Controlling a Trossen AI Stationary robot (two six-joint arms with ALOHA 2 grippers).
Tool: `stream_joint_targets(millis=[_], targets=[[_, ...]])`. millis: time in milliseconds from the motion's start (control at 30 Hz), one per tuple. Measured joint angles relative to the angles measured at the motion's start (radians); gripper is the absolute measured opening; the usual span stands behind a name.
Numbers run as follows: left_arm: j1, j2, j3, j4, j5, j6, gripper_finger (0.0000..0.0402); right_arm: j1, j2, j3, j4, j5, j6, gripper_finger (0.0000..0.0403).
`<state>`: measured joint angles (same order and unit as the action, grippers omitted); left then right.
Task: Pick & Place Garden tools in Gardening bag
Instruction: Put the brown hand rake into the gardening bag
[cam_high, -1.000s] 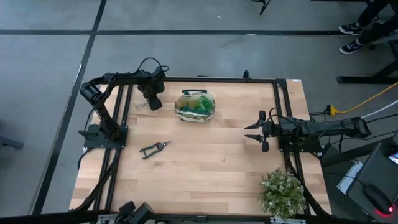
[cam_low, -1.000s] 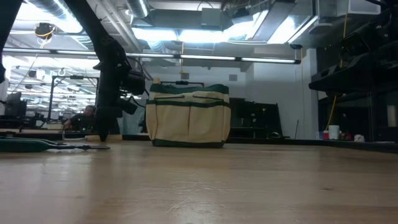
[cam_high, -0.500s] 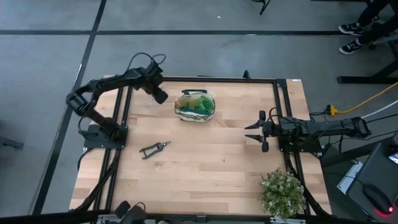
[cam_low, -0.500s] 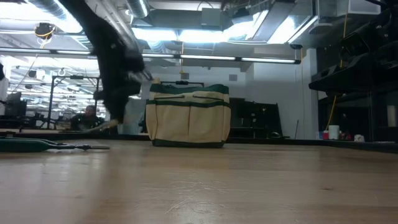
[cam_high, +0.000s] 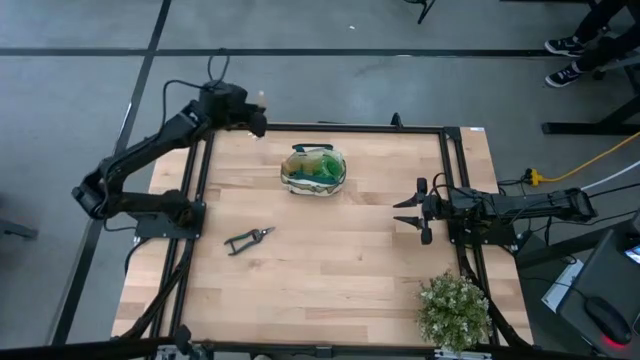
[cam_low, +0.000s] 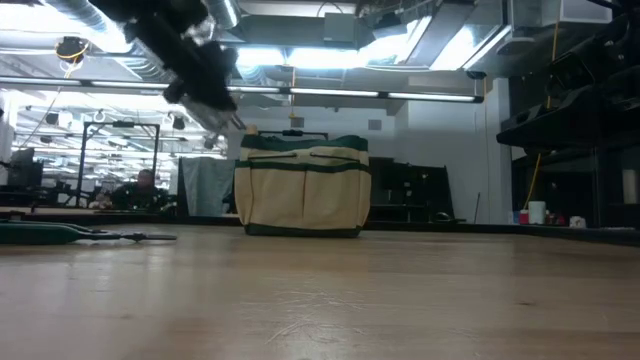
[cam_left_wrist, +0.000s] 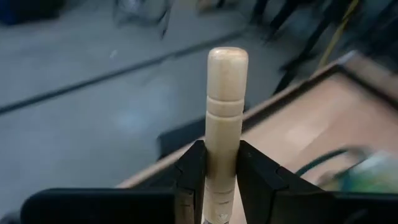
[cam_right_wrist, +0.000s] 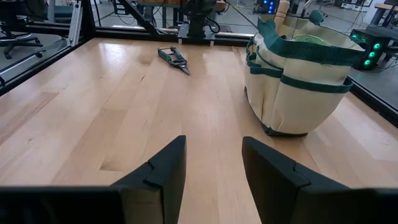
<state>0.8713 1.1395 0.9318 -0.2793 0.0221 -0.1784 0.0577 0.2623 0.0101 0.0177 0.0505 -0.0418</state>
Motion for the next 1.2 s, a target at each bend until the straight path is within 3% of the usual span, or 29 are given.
stream_joint_targets(millis=[300,600,1200], targets=[[-0.100,-0.032,0.000,0.315,0.052,-0.156,0.0064,0.000,0.000,0.000,0.000,0.000,0.000,0.0160],[-0.220,-0.031,0.001,0.562,0.052,-0.186,0.0063,0.000,0.000,0.000,0.000,0.000,0.000,0.0160],[-0.421,0.130,0.002,0.707,0.067,-0.175,0.0065,0.000,0.000,0.000,0.000,0.000,0.000,0.0160]])
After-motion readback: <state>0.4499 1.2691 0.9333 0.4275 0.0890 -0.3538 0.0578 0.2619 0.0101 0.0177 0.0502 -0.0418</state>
